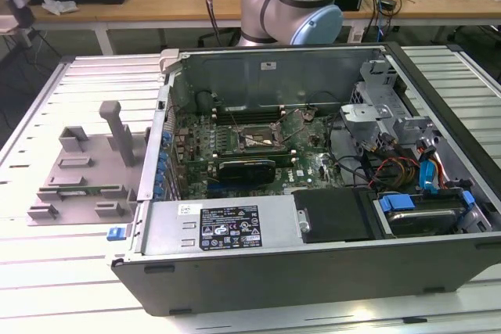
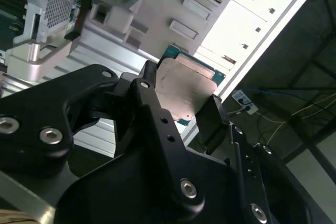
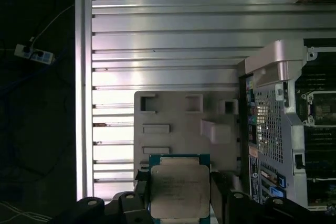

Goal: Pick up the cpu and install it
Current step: 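Pick up the cpu and move it towards the insertion slot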

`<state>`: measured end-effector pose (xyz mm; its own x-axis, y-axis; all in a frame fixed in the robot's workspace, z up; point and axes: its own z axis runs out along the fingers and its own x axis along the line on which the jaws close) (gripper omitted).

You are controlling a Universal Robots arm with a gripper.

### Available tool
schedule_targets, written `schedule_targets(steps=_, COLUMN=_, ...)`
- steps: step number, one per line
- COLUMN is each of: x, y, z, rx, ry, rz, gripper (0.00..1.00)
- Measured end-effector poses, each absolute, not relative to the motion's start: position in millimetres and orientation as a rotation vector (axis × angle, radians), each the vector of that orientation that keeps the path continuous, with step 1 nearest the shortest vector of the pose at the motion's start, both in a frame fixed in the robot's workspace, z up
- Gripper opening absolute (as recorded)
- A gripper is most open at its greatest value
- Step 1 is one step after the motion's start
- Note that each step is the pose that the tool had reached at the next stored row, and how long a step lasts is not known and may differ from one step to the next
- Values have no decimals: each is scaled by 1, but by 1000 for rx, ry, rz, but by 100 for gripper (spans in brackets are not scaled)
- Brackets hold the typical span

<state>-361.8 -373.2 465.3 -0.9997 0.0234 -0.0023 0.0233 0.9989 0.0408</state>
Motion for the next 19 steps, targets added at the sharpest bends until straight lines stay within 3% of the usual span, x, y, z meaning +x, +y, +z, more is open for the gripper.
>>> schedule_targets(steps=19, x=-268, y=-373, z=451, rx=37, ry=3140, rz=63, gripper=54)
